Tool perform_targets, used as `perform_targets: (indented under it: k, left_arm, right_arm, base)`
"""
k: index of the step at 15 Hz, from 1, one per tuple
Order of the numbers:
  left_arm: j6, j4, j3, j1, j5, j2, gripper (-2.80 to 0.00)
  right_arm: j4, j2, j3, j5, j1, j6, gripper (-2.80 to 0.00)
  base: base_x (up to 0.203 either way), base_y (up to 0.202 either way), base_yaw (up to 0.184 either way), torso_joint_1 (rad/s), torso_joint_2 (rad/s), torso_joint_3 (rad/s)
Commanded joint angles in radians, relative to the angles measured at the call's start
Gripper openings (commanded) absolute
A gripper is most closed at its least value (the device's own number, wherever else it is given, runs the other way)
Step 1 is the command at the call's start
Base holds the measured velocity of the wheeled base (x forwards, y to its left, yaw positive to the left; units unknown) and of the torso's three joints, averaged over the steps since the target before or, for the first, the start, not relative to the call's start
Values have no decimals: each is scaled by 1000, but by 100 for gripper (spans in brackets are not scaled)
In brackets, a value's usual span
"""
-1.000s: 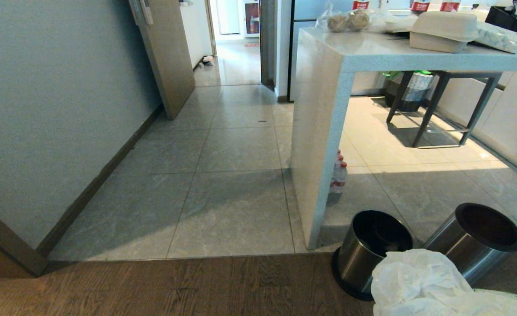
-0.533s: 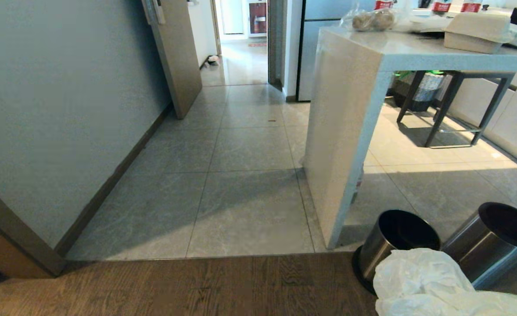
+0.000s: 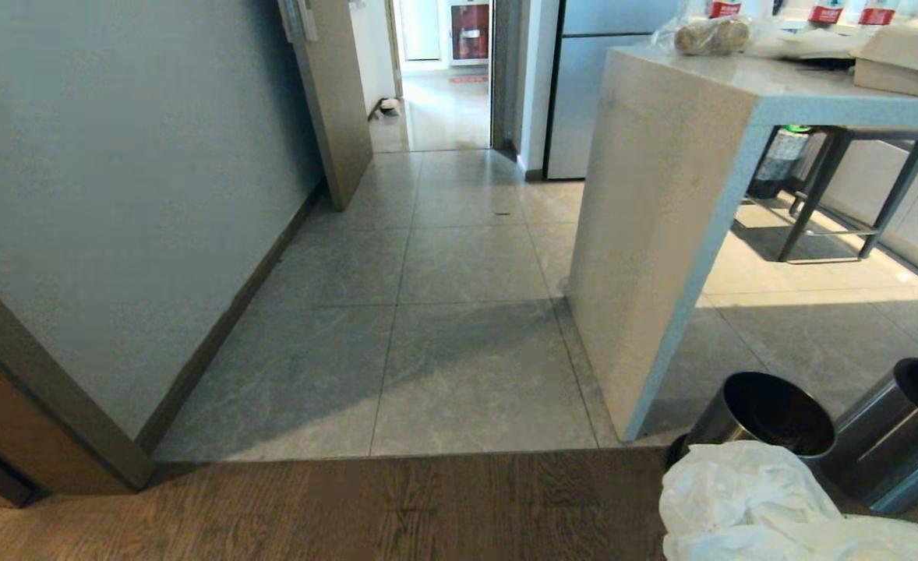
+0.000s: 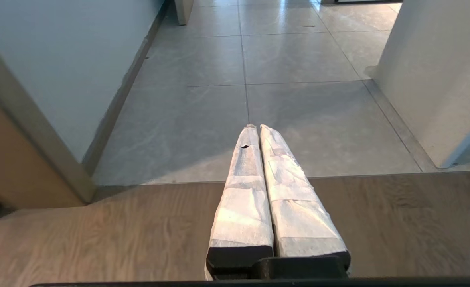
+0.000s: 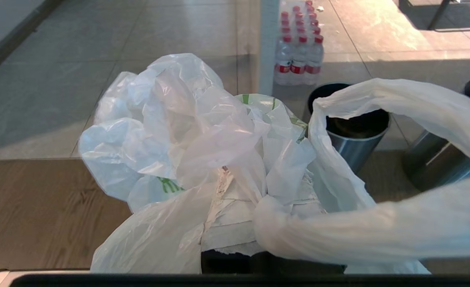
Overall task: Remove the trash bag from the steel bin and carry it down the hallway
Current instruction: Put the trash bag at the door
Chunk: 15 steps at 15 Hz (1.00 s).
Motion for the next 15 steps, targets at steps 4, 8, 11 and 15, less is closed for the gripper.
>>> perform_targets:
  k: [4,8,11,15]
  left_arm:
    - [1,0,2,0,0,-2,-280]
    - [-1,0,2,0,0,-2,-280]
    - [-2,0,2,0,0,-2,-280]
    - [-2,0,2,0,0,-2,-280]
  right_arm:
    - [0,2,2,0,0,0,-280]
    - [0,2,2,1,0,0,-280]
    - [0,2,0,1,0,0,-280]
    - [-1,2,2,1,0,0,-280]
  base:
    - [0,27,1,3,1,2]
    - [16,0,0,2,-1,1]
    - [181,0,2,4,1,2]
    - [190,0,1,4,0,2]
